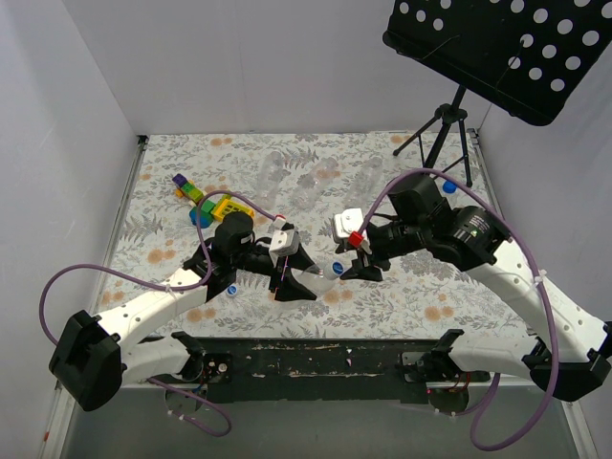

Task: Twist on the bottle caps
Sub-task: Screw the bottle cap onto the plastic bottle.

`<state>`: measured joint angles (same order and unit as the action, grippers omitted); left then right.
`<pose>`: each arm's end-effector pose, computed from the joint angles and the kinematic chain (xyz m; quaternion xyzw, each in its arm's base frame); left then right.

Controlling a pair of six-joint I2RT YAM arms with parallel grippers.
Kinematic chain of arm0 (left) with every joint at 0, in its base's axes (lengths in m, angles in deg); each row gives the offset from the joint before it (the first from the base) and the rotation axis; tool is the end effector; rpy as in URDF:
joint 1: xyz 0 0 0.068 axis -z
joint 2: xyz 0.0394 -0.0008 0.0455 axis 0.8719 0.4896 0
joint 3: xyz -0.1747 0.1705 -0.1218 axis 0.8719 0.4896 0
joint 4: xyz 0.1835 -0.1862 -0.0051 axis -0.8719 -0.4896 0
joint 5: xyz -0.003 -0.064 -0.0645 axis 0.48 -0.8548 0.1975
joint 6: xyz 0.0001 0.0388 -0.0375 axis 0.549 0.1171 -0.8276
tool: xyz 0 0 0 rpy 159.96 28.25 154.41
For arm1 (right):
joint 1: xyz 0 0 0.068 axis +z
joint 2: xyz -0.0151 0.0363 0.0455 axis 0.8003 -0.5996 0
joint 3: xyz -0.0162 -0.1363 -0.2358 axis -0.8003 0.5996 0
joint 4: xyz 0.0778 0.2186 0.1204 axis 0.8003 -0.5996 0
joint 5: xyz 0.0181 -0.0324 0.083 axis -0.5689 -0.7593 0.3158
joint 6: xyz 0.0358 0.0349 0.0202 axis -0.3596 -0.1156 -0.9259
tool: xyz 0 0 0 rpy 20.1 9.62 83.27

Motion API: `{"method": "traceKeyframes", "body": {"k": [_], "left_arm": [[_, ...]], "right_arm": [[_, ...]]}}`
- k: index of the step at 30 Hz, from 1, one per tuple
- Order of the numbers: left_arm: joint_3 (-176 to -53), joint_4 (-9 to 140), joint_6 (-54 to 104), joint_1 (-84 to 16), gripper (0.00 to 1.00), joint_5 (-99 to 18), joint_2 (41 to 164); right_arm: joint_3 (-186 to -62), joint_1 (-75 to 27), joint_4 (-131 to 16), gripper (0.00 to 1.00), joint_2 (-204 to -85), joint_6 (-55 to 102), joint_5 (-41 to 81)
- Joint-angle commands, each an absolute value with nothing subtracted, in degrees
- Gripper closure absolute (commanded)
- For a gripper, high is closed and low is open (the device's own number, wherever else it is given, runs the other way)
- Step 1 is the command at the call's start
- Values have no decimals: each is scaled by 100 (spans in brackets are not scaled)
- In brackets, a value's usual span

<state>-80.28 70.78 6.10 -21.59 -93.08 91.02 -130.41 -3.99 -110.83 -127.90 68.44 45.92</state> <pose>0.1635 -0.1728 0.2687 0.3449 0.6775 -0.6247 0.1783 0.1200 0.1688 0.4201 -0.6834 0.5319 0.2967 0.4026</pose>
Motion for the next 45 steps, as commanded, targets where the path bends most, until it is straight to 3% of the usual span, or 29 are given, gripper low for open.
{"method": "traceKeyframes", "body": {"k": [1, 12, 19, 22, 34, 40, 45], "left_arm": [[-8221, 7107, 584, -2192, 97, -9482, 9040], [-8230, 7168, 523, -2201, 99, -9543, 9005], [-8195, 7221, 523, -2192, 100, -9456, 8935], [-8107, 7326, 558, -2192, 100, -9114, 8821], [-7404, 7942, 1418, -1833, 97, -5355, 8101], [-6904, 8451, 2323, -937, 98, -3017, 7705], [-6630, 9049, 2948, -523, 98, -1758, 7660]], "right_arm": [[-13262, -350, -10992, 41, -12874, 6957, 4830], [-13183, -253, -10957, 51, -13067, 6878, 4944], [-13042, -227, -10720, 75, -13155, 6431, 4646], [-13024, -227, -10475, 81, -13181, 5817, 4348], [-12498, -227, -9086, 98, -12953, 2083, 2644], [-12365, -227, -9190, 99, -13207, -36, 2089], [-12128, -227, -8901, 99, -13287, -689, 2035]]}}
